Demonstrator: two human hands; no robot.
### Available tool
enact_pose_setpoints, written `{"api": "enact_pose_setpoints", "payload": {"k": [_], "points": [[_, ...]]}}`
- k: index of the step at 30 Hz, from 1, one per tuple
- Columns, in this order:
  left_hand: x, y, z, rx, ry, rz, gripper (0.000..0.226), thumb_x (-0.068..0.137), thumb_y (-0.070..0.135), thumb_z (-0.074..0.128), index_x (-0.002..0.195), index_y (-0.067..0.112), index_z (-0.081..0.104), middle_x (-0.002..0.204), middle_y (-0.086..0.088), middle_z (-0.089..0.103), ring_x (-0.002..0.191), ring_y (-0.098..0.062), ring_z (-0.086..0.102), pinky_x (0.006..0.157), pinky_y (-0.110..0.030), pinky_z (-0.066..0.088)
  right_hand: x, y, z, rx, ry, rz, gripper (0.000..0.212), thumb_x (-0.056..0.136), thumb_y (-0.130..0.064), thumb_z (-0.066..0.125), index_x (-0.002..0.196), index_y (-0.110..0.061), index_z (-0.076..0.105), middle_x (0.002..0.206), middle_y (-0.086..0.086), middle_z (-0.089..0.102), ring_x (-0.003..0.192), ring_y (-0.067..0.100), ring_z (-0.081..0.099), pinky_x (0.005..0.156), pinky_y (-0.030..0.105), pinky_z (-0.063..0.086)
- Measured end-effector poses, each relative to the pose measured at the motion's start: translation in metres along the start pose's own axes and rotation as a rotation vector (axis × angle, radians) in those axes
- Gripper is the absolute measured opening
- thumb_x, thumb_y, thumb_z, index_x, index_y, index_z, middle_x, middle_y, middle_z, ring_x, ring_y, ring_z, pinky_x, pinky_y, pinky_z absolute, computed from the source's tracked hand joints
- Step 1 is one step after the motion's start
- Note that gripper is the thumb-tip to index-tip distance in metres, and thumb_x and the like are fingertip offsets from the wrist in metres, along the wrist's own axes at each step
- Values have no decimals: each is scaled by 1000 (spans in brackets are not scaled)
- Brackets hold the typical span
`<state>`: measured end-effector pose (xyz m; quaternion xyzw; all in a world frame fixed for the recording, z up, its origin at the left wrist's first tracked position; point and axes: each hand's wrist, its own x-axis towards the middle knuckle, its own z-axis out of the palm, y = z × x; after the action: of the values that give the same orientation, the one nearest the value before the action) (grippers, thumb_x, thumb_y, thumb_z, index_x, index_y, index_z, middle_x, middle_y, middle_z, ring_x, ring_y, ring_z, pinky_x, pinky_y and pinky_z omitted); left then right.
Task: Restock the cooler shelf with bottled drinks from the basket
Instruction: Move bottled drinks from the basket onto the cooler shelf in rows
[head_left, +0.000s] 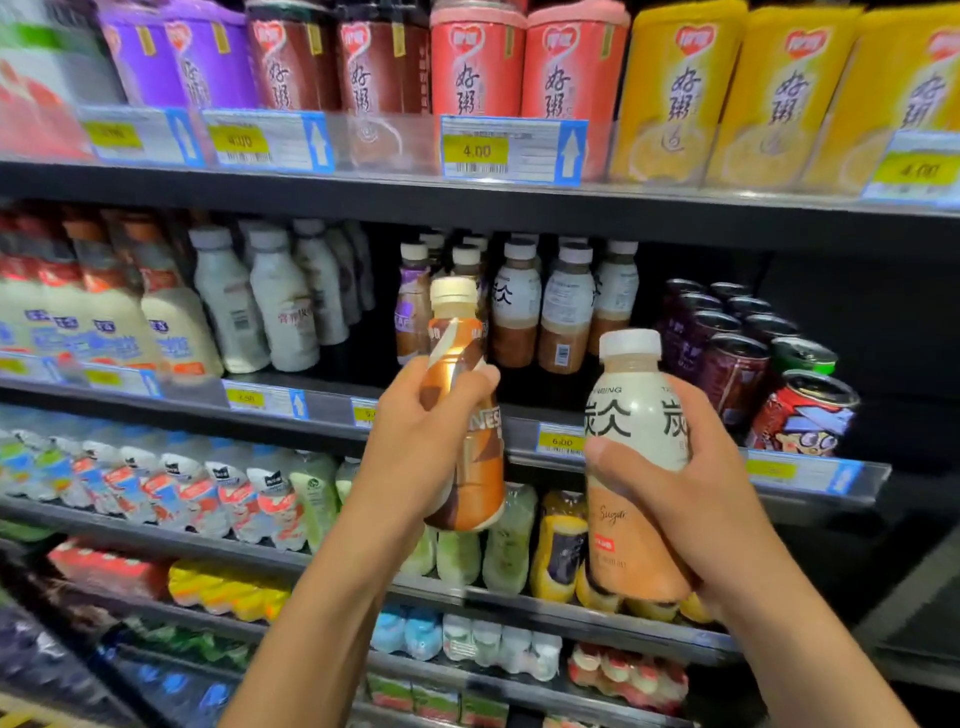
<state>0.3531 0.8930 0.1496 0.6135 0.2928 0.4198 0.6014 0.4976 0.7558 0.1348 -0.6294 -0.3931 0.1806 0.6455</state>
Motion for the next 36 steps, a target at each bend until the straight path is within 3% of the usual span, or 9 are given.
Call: {"api": "enact_pose_setpoints", "payload": {"k": [4, 9, 12, 15, 18, 22, 24, 29, 36], "points": [[36, 10, -14, 37, -2, 43, 20, 70, 49, 72, 81, 34, 65, 86, -4, 71, 86, -31, 71, 87, -54, 54, 36, -13, 4, 52, -6, 34, 48, 76, -21, 80, 114, -40, 58, 96, -9, 71, 78, 8, 71, 58, 23, 55], [79, 7, -34, 65, 3, 27, 27, 79, 43, 71, 97, 24, 63, 95, -8, 72, 83, -22, 69, 80, -45, 56, 83, -18, 7, 133, 26, 167, 42, 75, -26, 82, 109, -21, 58, 104, 14, 71, 90, 33, 73, 69, 48, 60], [103, -2, -44, 70, 47, 14, 26, 81, 42, 70, 95, 22, 60, 94, -4, 69, 83, -20, 68, 72, -37, 53, 108, -16, 6, 107, 66, 235, 41, 73, -30, 83, 103, -12, 61, 89, 12, 73, 77, 27, 74, 67, 48, 60], [126, -9, -48, 105, 96, -13, 45, 67, 50, 71, 96, 18, 58, 94, -6, 67, 87, -24, 67, 76, -41, 54, 127, -9, 10, 151, 133, 249, 15, 77, -20, 80, 86, -14, 68, 66, 2, 71, 53, 14, 68, 58, 34, 55], [145, -18, -50, 147, 83, 20, 38, 75, 40, 69, 109, 24, 59, 98, -6, 71, 91, -25, 69, 83, -45, 57, 149, 3, 17, 192, 228, 109, 38, 77, -9, 82, 110, -19, 66, 91, 2, 76, 70, 15, 73, 57, 31, 57], [162, -34, -52, 161, 75, 17, 25, 76, 39, 68, 98, 46, 58, 95, -1, 69, 87, -23, 66, 86, -41, 53, 176, 25, 15, -1, 300, 5, 64, 73, -11, 85, 128, -19, 53, 112, 0, 69, 102, 20, 67, 89, 43, 57], [164, -40, -51, 148, 89, 24, 21, 78, 37, 68, 92, 49, 57, 93, 1, 68, 85, -21, 64, 82, -38, 51, 185, 33, 11, -36, 301, 7, 66, 71, -10, 86, 125, -24, 50, 109, -4, 67, 102, 19, 66, 91, 44, 56], [170, -49, -52, 140, 91, 30, 31, 84, 17, 69, 106, 33, 54, 93, -3, 67, 93, -26, 64, 85, -42, 53, 199, 50, 7, -119, 302, 14, 86, 62, -19, 92, 135, -23, 46, 116, -6, 67, 106, 16, 65, 96, 46, 54], [174, -49, -52, 157, 107, 47, 40, 78, 22, 82, 109, 27, 57, 98, 8, 68, 94, -15, 65, 89, -42, 54, 205, 48, 15, -134, 263, 49, 80, 64, -3, 86, 128, -24, 44, 101, -9, 67, 96, 16, 67, 77, 37, 58]]}}
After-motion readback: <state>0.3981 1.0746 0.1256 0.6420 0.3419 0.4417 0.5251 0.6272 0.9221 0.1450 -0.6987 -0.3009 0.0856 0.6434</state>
